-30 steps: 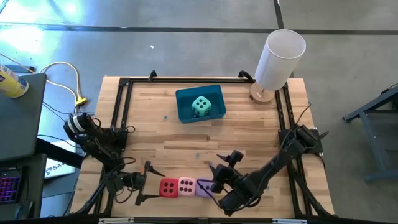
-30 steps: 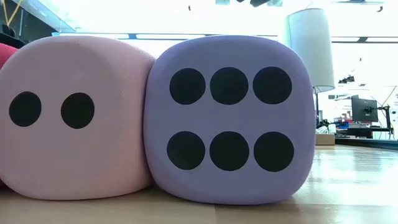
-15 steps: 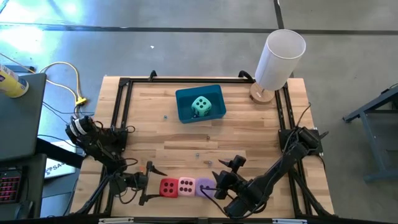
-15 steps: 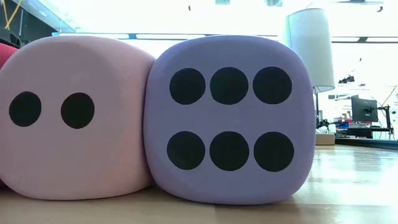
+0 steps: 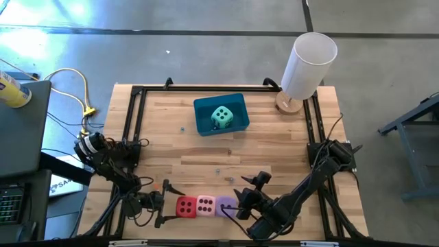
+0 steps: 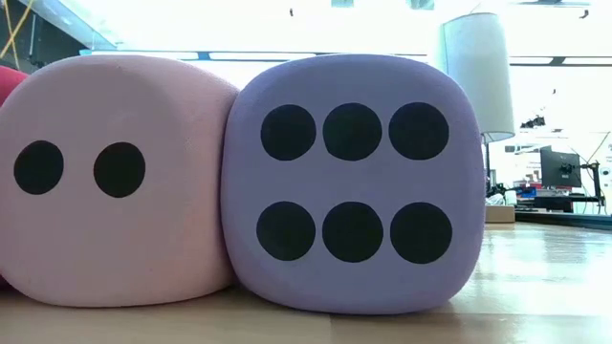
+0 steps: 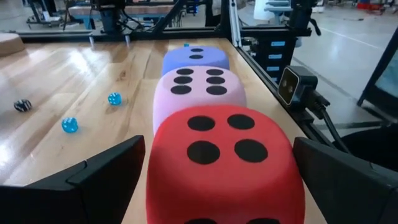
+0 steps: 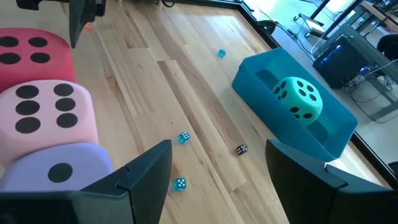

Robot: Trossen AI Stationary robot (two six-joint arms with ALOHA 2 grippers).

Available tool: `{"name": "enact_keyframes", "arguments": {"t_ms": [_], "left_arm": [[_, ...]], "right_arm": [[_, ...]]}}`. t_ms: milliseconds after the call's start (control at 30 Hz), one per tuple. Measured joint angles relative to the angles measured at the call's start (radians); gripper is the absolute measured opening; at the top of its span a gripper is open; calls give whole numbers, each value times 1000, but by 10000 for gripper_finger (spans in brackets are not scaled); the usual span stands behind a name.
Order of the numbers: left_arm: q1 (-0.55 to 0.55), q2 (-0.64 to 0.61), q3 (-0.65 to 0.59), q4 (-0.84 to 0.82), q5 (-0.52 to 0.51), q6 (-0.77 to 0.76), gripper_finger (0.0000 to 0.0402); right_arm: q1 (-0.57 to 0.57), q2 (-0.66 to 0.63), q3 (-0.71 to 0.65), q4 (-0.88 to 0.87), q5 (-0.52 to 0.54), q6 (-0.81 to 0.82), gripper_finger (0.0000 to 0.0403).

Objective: Pick & Place Dice
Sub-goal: Put the large red dice into the blue bin

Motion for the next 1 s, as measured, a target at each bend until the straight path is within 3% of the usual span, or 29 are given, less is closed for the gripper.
{"name": "enact_keyframes", "arguments": {"t_ms": [1000], "left_arm": [[24,-1,-1,-93,75,2,399]], "right_arm": [[-2,0,0,8,0,0,249]]}}
